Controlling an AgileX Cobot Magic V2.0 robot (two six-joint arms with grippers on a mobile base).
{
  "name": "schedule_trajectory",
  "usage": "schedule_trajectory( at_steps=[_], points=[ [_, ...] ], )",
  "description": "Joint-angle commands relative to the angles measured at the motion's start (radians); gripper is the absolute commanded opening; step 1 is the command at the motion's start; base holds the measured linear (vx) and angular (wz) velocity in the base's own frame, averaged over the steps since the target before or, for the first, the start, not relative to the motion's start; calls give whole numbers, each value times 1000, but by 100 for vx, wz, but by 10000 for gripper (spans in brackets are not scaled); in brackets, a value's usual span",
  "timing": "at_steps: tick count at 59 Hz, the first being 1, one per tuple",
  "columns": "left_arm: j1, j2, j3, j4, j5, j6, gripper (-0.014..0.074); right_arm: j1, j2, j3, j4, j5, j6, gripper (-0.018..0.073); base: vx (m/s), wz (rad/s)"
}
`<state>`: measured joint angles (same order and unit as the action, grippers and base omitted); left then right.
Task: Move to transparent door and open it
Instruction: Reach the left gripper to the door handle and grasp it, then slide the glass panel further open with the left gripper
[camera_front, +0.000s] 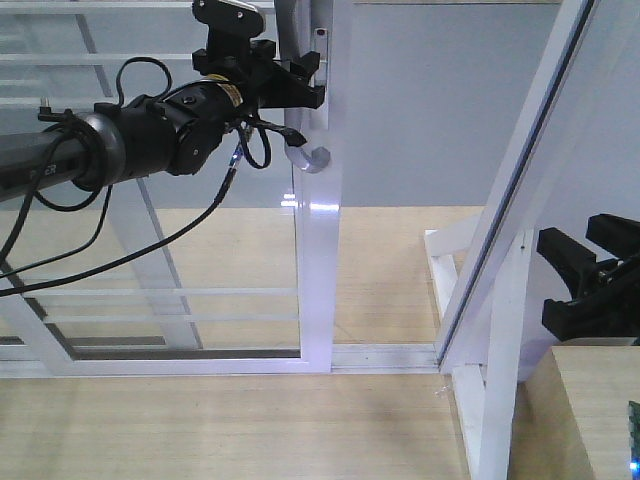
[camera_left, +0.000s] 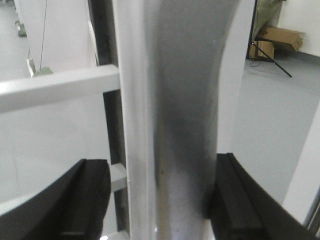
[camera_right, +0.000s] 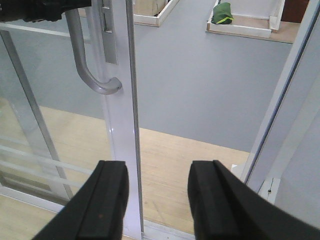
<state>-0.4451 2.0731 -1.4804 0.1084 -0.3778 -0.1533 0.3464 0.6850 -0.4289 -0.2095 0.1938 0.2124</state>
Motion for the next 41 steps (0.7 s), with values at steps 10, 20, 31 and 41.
schedule_trajectory(
  at_steps=[10, 20, 31, 41],
  points=[
    [35, -64, -38, -128, -16, -9, 420, -4, -2, -30, -7, -79, -5, 358, 0, 0],
    [56, -72, -38, -128, 45, -9, 386, -4, -2, -30, -7, -79, -7, 358, 0, 0],
    [78, -125, -31, -128, 137, 27, 381, -4, -2, -30, -7, -79, -7, 358, 0, 0],
    [111, -176, -27, -128, 247, 68, 381, -4, -2, -30, -7, -79, -7, 358, 0, 0]
  ],
)
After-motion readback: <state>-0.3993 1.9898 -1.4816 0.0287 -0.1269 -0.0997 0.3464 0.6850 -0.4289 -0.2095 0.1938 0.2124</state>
